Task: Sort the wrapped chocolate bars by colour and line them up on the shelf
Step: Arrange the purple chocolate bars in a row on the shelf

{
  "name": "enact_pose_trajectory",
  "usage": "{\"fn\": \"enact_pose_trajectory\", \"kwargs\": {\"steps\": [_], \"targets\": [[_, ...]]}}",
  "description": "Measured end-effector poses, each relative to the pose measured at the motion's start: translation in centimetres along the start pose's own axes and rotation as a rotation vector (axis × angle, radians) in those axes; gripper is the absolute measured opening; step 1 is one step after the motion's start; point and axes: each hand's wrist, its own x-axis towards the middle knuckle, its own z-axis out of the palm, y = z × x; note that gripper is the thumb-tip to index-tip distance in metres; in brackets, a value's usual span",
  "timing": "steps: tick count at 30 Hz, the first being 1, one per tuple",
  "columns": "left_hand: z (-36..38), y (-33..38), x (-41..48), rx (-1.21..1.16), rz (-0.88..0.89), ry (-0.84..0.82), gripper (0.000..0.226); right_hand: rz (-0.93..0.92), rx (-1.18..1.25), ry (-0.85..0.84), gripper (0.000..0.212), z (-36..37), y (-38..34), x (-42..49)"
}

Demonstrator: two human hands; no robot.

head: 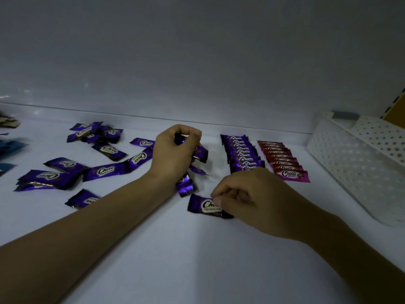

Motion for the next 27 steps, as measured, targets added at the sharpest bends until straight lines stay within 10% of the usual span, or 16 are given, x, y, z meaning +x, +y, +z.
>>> {"fn": "enact_pose_trajectory", "kwargs": {"steps": [27], "targets": [[-0.1,-0.1,-0.6,0.084,0.062,-0.046,0.009,0.228,-0.169,0.034,0.013,-4.3,4.3,-1.2]]}}
